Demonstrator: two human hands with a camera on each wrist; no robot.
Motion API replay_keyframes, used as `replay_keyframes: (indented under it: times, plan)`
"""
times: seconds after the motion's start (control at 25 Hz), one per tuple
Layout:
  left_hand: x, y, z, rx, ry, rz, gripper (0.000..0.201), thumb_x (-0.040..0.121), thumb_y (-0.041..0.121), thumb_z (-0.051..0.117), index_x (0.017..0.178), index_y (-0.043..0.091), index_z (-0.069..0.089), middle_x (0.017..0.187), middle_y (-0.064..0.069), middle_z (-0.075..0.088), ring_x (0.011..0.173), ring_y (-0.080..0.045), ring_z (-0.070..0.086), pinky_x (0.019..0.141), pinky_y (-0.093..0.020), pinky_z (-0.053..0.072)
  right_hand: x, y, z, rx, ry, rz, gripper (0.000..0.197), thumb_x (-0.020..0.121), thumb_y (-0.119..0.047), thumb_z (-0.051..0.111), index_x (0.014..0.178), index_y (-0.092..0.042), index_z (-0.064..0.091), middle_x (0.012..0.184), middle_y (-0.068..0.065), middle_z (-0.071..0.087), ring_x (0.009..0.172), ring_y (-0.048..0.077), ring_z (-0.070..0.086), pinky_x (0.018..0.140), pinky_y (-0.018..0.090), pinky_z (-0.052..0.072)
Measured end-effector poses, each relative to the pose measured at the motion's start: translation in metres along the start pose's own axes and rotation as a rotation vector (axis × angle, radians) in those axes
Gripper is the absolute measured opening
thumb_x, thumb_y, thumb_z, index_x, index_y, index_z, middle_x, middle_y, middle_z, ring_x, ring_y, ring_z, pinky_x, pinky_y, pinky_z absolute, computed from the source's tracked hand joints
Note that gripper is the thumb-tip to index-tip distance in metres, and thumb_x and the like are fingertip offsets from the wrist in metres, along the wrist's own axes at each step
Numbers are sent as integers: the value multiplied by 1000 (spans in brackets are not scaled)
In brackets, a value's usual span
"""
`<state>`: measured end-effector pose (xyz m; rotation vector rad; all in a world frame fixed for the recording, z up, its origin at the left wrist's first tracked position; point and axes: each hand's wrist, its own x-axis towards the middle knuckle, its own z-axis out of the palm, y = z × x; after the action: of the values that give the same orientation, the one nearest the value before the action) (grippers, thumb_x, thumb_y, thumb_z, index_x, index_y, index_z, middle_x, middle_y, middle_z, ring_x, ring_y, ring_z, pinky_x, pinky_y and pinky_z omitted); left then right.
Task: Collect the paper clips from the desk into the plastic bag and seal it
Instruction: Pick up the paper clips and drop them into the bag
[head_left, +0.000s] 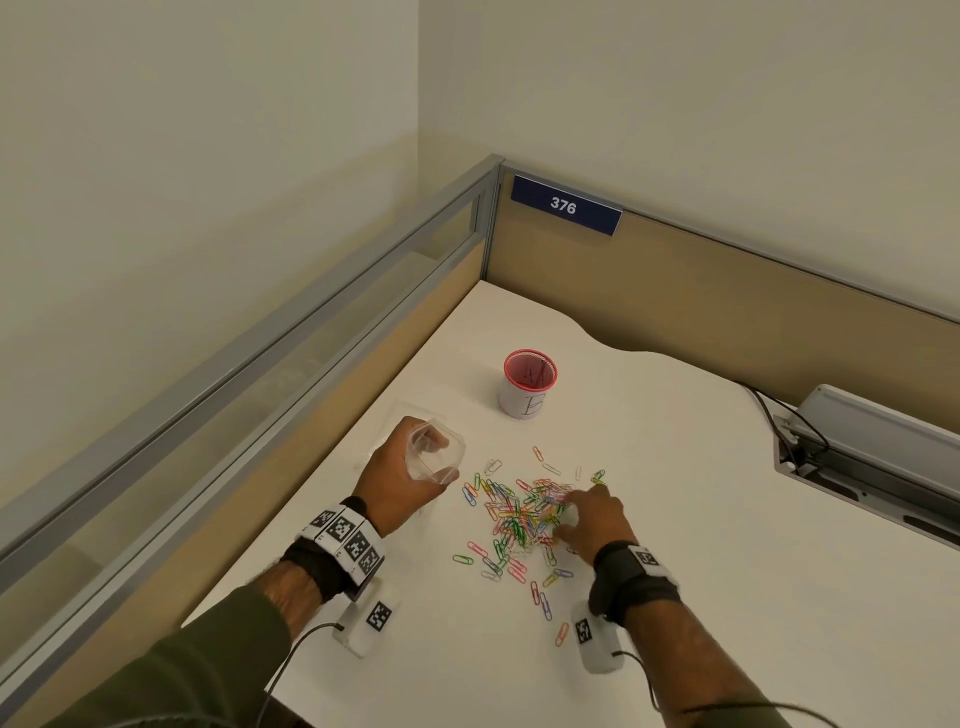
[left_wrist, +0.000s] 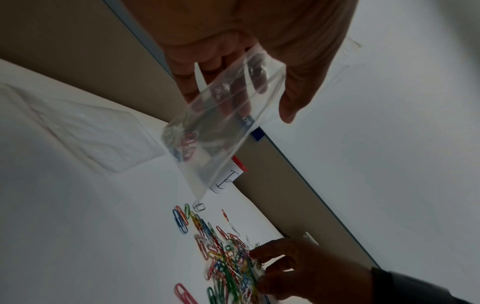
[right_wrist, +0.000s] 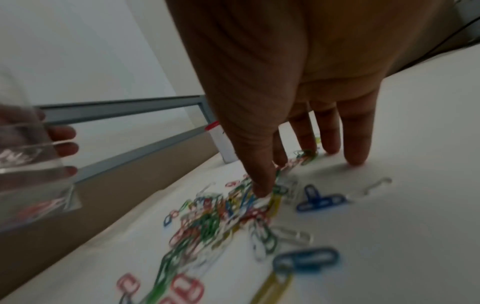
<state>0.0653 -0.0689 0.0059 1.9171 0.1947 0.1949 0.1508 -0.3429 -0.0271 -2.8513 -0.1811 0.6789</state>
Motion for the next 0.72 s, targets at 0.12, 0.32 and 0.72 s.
replay_keyframes:
  times: [0.12,0.32,0.72]
  plan:
    - [0,-3,0,-5,4,-7,40,77,12,84,108,14,58,107,5,66,103,6,61,89,-11,43,-3,-15,14,2,1,-83,58,78,-47,69,126,-19,53,128,9,45,121,29,45,100,41,45]
    - [0,0,0,0,-4,9,40,78,13,84,108,14,58,108,3,65,107,-5,62,91,-14,44,-6,-29,27,-119,-8,-128,55,79,-38,70,126,-18,49,130,8,43,119,29,45,95,42,49]
    - [0,6,6,2,-33,24,40,75,24,82,107,20,57,111,2,65,115,-15,62,100,-27,46,-4,-27,14,24,186,-116,19,91,-8,48,98,-7,65,108,11,63,96,27,62,80,29,47]
